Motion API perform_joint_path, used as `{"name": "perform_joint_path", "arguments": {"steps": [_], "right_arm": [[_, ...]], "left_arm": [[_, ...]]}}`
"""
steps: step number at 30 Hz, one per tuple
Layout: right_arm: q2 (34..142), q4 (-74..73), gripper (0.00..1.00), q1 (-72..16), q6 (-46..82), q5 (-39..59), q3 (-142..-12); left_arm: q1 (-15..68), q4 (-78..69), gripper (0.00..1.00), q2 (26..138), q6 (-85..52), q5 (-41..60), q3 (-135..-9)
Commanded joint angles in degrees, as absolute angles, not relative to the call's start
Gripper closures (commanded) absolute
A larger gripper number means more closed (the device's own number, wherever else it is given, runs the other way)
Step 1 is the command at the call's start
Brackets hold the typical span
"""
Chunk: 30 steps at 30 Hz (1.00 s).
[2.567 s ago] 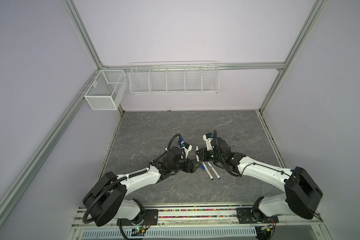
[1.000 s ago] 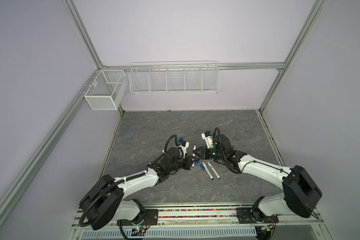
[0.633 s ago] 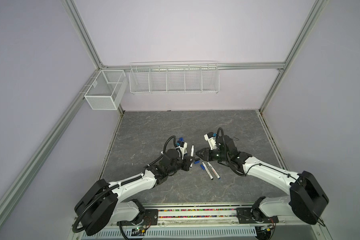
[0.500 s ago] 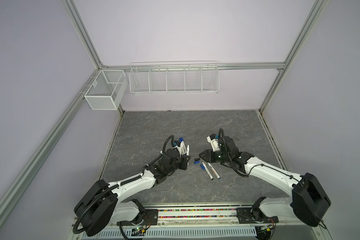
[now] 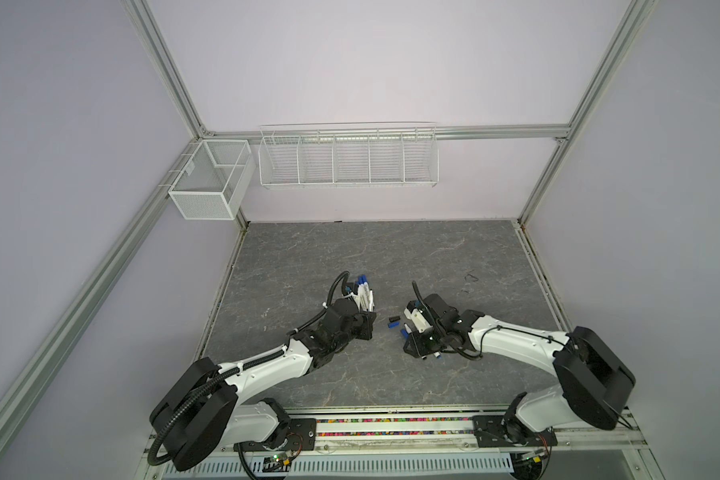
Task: Insert the pens into the pen caps
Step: 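Open the right gripper and draw it back from the marker, then reach the right gripper down to a blue cap on the table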
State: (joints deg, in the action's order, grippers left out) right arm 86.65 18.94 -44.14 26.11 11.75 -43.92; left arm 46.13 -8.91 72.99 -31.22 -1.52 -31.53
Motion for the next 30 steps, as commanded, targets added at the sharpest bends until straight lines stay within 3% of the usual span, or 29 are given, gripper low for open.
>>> {"name": "perform_joint_path", "arguments": {"steps": [1, 16, 30], "right_arm": [[88.94, 20.25, 0.61, -44.55, 25.22, 9.85, -44.42], [96.86, 25.53, 0.55, -44.52, 27.16, 0.02, -53.52], [103.77, 26.98, 0.55, -45.6, 21.88, 0.92, -62.67]], "left_arm": [[46.14, -8.79, 1.0, 73.65, -31.63, -2.14, -31.58], [46.14, -7.86, 1.0, 71.92, -30.94, -2.27, -30.76], [46.12, -7.96, 1.0, 71.89, -30.94, -1.91, -30.79]]}}
